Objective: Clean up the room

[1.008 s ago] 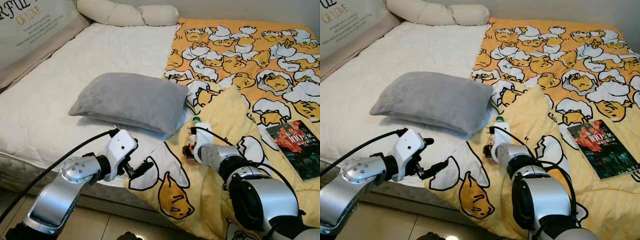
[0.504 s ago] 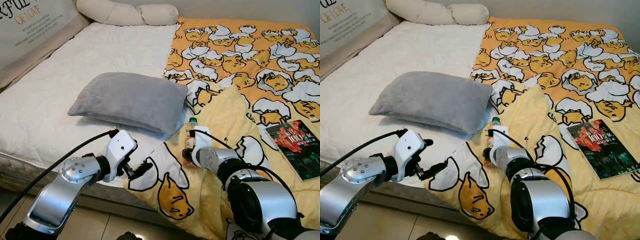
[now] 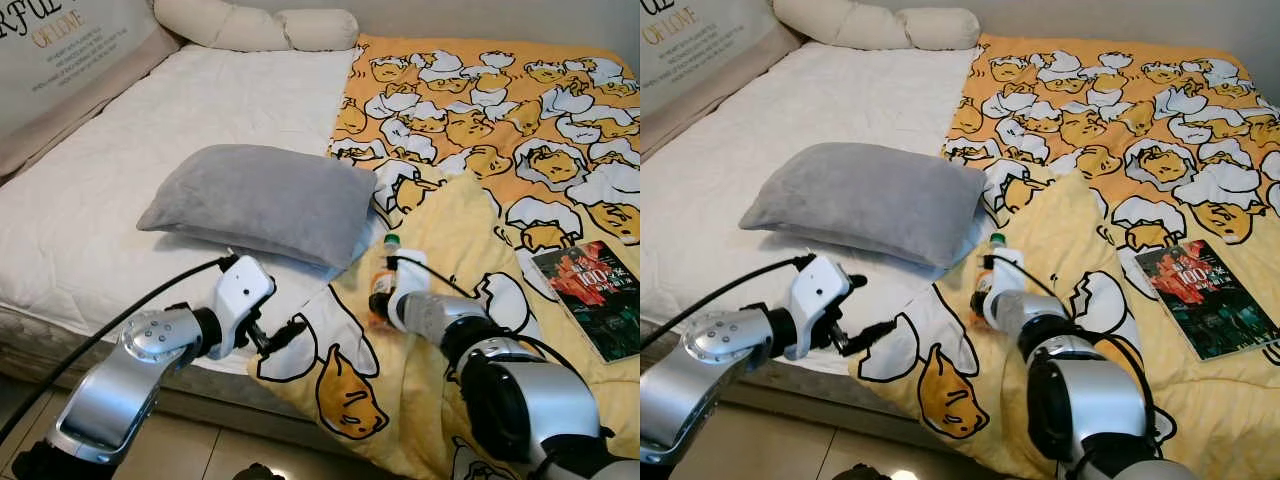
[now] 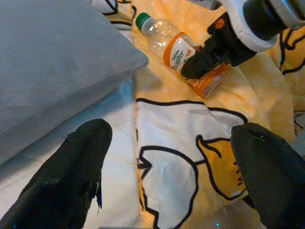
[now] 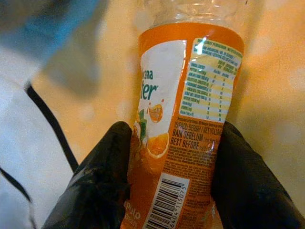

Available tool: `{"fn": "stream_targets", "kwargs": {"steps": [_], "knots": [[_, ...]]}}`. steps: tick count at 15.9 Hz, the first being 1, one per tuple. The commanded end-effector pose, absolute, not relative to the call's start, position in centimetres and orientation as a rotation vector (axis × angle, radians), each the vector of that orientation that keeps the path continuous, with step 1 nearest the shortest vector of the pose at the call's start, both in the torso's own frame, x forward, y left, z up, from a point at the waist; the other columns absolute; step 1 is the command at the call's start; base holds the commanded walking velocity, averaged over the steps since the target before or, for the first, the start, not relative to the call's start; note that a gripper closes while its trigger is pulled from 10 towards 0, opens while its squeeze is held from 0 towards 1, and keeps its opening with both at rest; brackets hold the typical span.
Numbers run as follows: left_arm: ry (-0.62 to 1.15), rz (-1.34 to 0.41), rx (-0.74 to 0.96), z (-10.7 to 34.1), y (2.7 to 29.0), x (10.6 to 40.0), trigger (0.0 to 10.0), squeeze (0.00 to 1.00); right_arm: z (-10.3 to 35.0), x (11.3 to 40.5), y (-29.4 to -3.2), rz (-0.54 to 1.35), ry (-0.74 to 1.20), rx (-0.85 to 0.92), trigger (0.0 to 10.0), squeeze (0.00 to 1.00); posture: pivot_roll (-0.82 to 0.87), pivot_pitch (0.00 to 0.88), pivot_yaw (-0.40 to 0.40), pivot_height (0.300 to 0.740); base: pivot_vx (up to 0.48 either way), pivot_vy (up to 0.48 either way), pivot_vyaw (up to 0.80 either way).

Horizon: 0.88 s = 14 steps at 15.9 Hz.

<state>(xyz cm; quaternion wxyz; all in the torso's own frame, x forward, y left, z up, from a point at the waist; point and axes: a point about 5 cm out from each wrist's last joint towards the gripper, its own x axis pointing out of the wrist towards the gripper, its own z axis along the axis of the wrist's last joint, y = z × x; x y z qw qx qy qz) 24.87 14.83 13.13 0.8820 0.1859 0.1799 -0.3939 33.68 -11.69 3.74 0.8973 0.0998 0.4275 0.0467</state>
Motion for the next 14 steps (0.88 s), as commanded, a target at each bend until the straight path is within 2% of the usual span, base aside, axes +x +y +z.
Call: {"fn": "stream_targets", "kwargs": {"steps": [1,6,7,8,9,11,13,14], "knots": [[0.365,-0.789,0.39,13.4,15.4,25.2,10.0,0.0,4.9,34.6,-11.9,0.103,0.829,0.242,0.0,0.0,0.12,0.0,0.03,0.74,0.0,0.0,0.0],[0.346,-0.765,0.361,13.4,15.2,25.7,10.0,0.0,6.7,35.5,-13.0,0.175,0.697,0.367,0.0,0.0,0.08,0.0,0.057,0.74,0.0,0.0,0.0],[0.338,-0.75,0.347,13.4,15.2,25.7,10.0,0.0,8.1,36.0,-13.6,0.177,0.563,0.42,0.0,0.0,0.07,0.0,0.058,0.74,0.0,0.0,0.0],[0.336,-0.746,0.343,13.4,15.2,25.8,10.0,0.0,8.4,36.0,-13.7,0.177,0.527,0.432,0.0,0.0,0.07,0.0,0.058,0.74,0.0,0.0,0.0],[0.3,-0.704,0.321,13.7,15.4,25.9,10.0,0.0,10.0,35.9,-14.3,0.211,0.38,0.388,10.0,0.0,0.06,0.0,0.058,0.74,0.0,0.0,0.0],[0.229,-0.597,0.258,14.2,15.5,26.3,10.0,0.0,11.8,34.6,-14.7,0.311,0.218,0.486,10.0,0.0,0.05,0.0,0.055,0.74,0.0,0.0,0.0],[0.156,-0.479,0.228,14.7,15.8,26.7,10.0,0.0,12.5,33.5,-15.0,0.356,0.133,0.457,10.0,0.0,0.05,0.0,0.059,0.74,0.0,0.0,0.0],[0.141,-0.453,0.215,14.9,15.8,26.8,10.0,0.0,12.7,33.2,-14.9,0.365,0.116,0.464,10.0,0.0,0.04,0.0,0.059,0.74,0.0,0.0,0.8]]}}
